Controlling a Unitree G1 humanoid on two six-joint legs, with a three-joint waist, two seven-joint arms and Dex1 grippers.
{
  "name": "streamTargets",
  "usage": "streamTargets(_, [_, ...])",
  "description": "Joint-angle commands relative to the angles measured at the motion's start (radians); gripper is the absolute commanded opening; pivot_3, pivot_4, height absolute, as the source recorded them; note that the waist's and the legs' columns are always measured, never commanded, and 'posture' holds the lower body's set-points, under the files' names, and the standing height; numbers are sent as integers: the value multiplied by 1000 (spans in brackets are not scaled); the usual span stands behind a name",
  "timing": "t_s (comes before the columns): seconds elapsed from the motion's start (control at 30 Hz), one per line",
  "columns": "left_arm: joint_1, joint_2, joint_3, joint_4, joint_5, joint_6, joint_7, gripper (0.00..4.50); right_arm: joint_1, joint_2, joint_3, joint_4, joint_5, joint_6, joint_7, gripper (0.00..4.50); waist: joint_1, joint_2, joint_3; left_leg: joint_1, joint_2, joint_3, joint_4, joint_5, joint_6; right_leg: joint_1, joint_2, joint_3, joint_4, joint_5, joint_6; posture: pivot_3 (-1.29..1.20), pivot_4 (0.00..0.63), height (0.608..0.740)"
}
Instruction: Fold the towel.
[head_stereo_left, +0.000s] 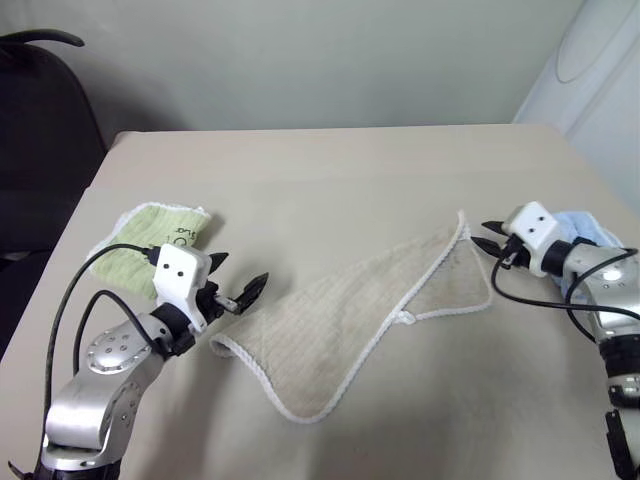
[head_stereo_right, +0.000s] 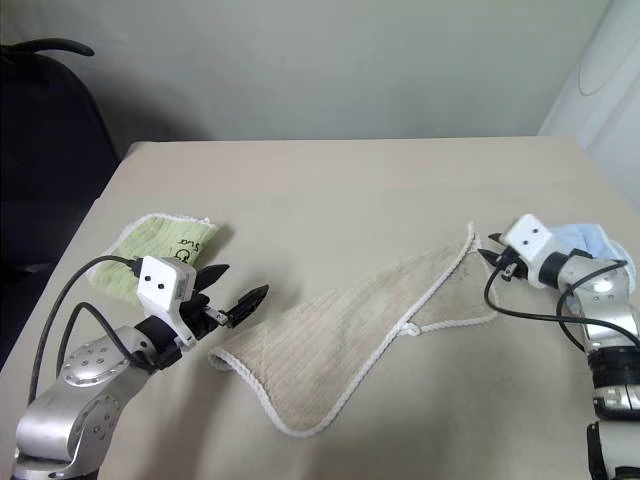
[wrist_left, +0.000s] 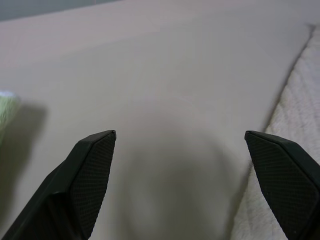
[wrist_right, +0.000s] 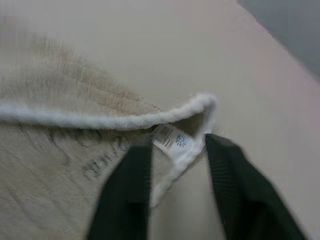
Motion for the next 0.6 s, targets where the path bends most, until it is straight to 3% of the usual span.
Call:
streamTargets(0.03, [-3,-14,10,-35,-3,-26,-4,4500,-112,-51,107,158,-222,-326,-114,2992,0,0,0,0,0,0,0,-3,6,0,0,0,0,0,0,0,150,740])
streamTargets(0.1, [-1,-25,8,-32,-4,-31,-2,4500,-185,-61,170,254,-333,-449,-195,3714,-1,0,0,0,0,0,0,-4,6,-1,-1,0,0,0,0,0,150,740])
streamTargets(0.23, [-8,-43,-1,-24,4,-38,2,4500,-334,-65,312,428,-586,-568,-435,3714,-1,0,0,0,1,0,0,-4,7,-1,-1,-1,0,1,-1,0,150,740])
streamTargets(0.6, [38,-61,19,-72,5,-40,21,4500,-567,5,609,682,-964,-611,-860,3714,-5,1,0,-3,4,1,-1,-4,7,-5,-3,-1,0,2,-3,0,150,740])
